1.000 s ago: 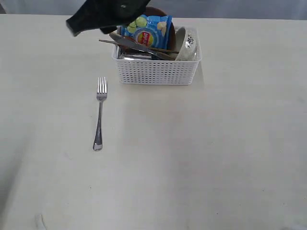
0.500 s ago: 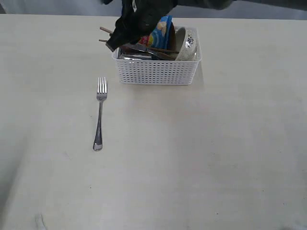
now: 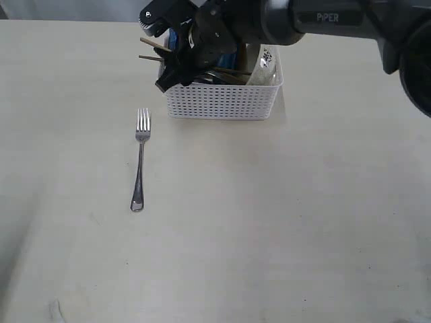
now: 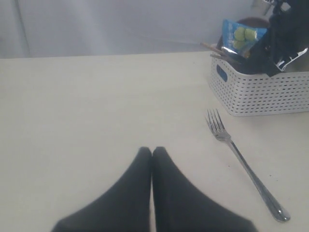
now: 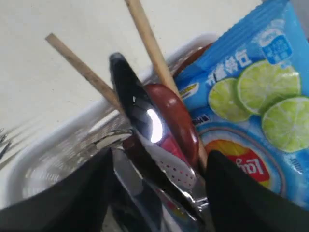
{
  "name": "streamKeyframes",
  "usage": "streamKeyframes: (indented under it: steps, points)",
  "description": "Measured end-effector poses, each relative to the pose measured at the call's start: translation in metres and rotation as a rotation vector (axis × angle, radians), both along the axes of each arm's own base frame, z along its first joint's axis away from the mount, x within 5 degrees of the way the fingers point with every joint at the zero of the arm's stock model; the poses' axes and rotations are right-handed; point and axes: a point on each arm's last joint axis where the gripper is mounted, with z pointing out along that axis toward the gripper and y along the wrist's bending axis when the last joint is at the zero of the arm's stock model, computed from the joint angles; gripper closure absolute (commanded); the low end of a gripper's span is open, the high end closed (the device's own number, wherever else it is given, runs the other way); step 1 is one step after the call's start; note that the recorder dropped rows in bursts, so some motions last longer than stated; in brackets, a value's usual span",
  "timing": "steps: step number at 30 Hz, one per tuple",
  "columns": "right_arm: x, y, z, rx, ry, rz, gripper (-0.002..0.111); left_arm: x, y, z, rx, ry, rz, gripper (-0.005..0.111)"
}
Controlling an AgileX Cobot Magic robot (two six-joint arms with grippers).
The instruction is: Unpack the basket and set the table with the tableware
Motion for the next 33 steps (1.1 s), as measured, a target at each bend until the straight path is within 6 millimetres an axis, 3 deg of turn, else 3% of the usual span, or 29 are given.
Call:
streamKeyframes:
  steps: [8,20,23,29,33]
  points:
    - [0.006,-0.006,0.001,0.017,-0.002,-0.027,0.108,0.000,0.000,0.000,0.000,0.000,0.000,0.107]
    - [0.006,-0.007,0.000,-0.026,-0.022,0.022,0.109,0.000,0.000,0.000,0.000,0.000,0.000,0.107]
    - [0.005,-0.009,0.008,-0.032,-0.029,0.027,0.099,0.000,0.000,0.000,0.000,0.000,0.000,0.107]
    - [0.001,-0.012,0.023,-0.014,-0.015,0.005,0.058,0.000,0.000,0.000,0.000,0.000,0.000,0.107]
    - [-0.002,-0.012,0.021,-0.010,0.028,-0.012,0.055,0.000,0.000,0.000,0.000,0.000,0.000,0.107]
